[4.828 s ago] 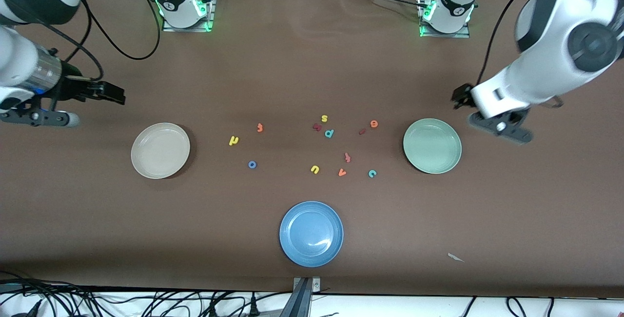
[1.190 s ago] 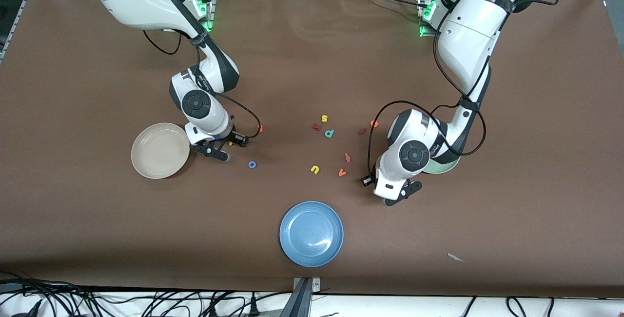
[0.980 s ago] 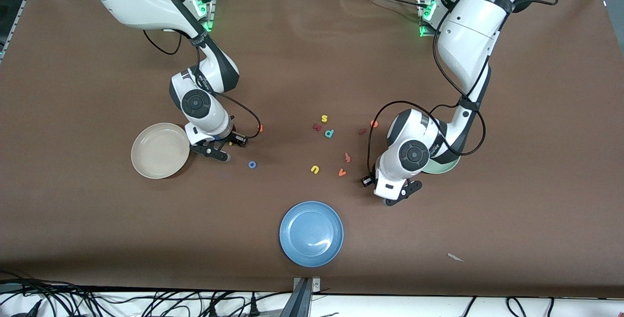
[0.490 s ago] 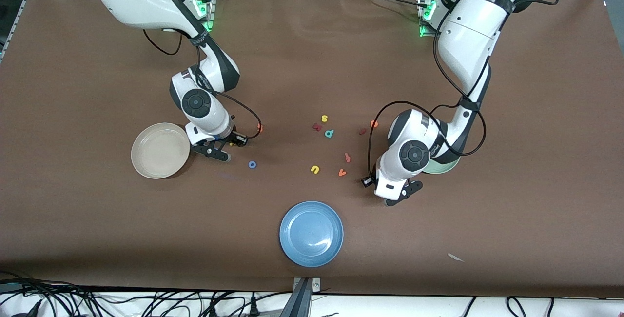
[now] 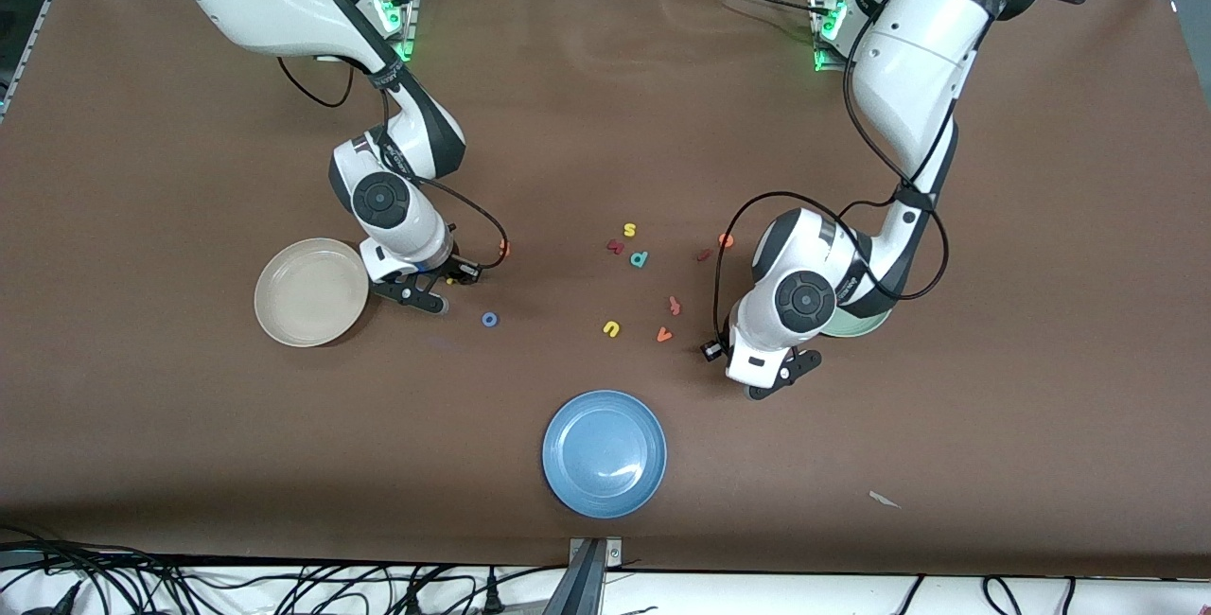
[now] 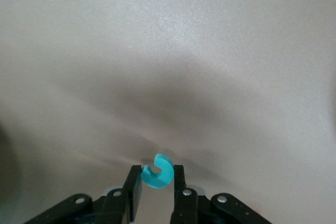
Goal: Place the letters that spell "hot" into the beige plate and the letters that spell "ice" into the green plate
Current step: 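Place teal c on the green plate while the right gripper places yellow n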
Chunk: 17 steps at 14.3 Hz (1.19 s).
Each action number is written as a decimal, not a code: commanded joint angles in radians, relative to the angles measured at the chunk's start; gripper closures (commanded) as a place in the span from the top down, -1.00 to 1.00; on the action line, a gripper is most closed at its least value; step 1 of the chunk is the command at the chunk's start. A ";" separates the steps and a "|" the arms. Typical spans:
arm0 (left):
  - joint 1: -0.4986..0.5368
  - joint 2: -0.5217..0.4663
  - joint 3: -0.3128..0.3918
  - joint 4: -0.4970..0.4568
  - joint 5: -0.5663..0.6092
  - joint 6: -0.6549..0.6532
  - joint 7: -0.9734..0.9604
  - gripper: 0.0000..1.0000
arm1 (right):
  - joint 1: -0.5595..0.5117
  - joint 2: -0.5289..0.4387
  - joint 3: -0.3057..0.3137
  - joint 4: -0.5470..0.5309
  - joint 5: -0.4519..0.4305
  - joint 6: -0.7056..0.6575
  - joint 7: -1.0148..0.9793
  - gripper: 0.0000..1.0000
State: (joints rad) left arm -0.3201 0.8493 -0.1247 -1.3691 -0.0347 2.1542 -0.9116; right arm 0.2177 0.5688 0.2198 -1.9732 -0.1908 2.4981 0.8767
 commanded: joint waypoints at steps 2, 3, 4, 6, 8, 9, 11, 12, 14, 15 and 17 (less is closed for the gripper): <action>0.076 -0.108 -0.010 -0.077 0.016 -0.105 0.228 -0.64 | -0.008 -0.085 -0.028 0.046 -0.009 -0.174 -0.129 -0.74; 0.097 -0.149 -0.036 -0.118 0.016 -0.118 0.272 -0.64 | -0.008 -0.116 -0.046 0.037 -0.009 -0.191 -0.174 -0.74; 0.101 -0.204 -0.042 -0.181 0.027 -0.120 0.289 -0.64 | -0.009 -0.145 -0.071 0.021 -0.009 -0.206 -0.239 -0.74; 0.127 -0.277 -0.043 -0.293 0.029 -0.119 0.360 -0.64 | -0.009 -0.191 -0.131 -0.027 -0.002 -0.203 -0.365 -0.74; 0.173 -0.305 -0.046 -0.350 0.029 -0.119 0.433 -0.64 | -0.009 -0.230 -0.187 -0.085 0.001 -0.179 -0.468 -0.73; 0.187 -0.309 -0.044 -0.379 0.029 -0.114 0.473 -0.64 | -0.009 -0.243 -0.215 -0.120 0.001 -0.151 -0.519 -0.73; 0.248 -0.308 -0.046 -0.410 0.029 -0.108 0.632 -0.63 | -0.009 -0.256 -0.276 -0.200 0.001 -0.043 -0.617 -0.73; 0.260 -0.305 -0.046 -0.415 0.027 -0.108 0.699 -0.63 | -0.009 -0.254 -0.307 -0.226 0.001 0.012 -0.669 -0.73; 0.271 -0.297 -0.046 -0.432 0.027 -0.105 0.718 -0.62 | -0.014 -0.244 -0.338 -0.249 0.020 0.076 -0.751 -0.71; 0.271 -0.288 -0.046 -0.432 0.018 -0.105 0.720 -0.62 | -0.015 -0.241 -0.339 -0.250 0.045 0.079 -0.777 -0.64; 0.282 -0.283 -0.046 -0.432 0.015 -0.102 0.735 -0.58 | -0.024 -0.234 -0.339 -0.245 0.121 0.077 -0.803 0.75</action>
State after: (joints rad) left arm -0.0510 0.5755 -0.1580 -1.7843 -0.0308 2.0382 -0.2048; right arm 0.1976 0.3540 -0.1219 -2.1981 -0.1345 2.5593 0.1198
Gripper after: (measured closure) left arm 0.714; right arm 0.683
